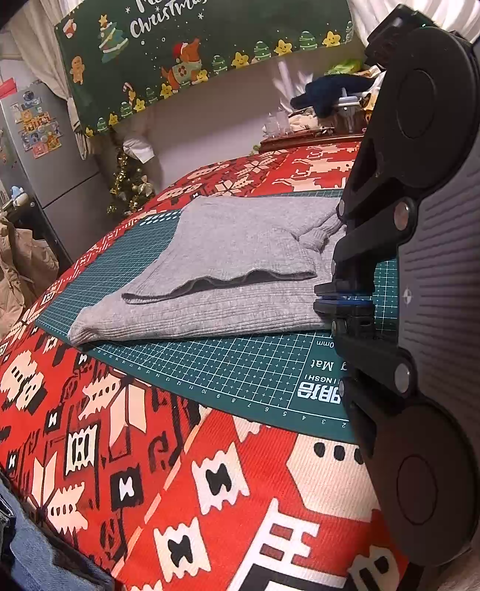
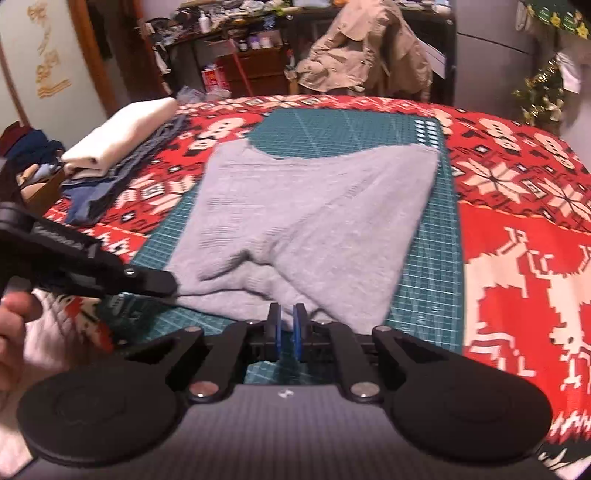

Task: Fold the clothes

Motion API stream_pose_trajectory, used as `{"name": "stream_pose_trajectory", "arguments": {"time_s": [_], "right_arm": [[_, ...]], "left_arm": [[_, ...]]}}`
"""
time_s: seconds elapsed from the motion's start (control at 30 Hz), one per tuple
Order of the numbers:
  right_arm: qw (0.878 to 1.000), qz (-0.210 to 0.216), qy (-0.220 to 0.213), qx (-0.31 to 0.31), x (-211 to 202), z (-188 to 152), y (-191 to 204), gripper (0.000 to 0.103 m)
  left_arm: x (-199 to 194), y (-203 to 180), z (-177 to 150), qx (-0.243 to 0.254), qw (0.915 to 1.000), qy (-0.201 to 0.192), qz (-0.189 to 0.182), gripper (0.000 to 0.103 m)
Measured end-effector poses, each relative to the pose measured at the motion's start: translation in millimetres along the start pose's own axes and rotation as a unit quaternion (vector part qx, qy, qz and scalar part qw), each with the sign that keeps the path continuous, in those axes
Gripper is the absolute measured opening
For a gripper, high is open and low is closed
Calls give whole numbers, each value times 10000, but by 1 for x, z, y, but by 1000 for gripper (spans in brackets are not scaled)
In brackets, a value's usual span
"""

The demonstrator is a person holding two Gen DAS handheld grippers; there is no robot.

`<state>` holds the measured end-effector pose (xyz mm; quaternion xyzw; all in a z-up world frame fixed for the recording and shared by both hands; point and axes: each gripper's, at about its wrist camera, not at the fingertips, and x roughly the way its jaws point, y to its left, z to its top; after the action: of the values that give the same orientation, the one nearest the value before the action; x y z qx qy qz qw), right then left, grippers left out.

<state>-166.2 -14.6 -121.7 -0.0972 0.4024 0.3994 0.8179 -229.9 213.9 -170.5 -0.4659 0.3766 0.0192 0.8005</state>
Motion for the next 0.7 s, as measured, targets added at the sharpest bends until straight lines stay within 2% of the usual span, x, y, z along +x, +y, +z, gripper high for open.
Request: {"name": "stream_pose_trajectory", "arguments": {"time_s": [0.3, 0.4, 0.57, 0.7], "right_arm": [[9999, -95, 98, 5, -3, -7, -8, 7], [10000, -40, -2, -22, -13, -4, -7, 8], [9998, -81, -185, 9, -23, 4, -9, 10], [9995, -153, -259, 66, -19, 16, -15, 10]], "left_arm": [[-2, -2, -1, 74, 10000, -16, -9, 1], [-7, -5, -1, 114, 9999, -113, -36, 1], [-19, -6, 10, 115, 9987, -489, 98, 1], [-21, -2, 37, 88, 9969, -769, 167, 1]]}}
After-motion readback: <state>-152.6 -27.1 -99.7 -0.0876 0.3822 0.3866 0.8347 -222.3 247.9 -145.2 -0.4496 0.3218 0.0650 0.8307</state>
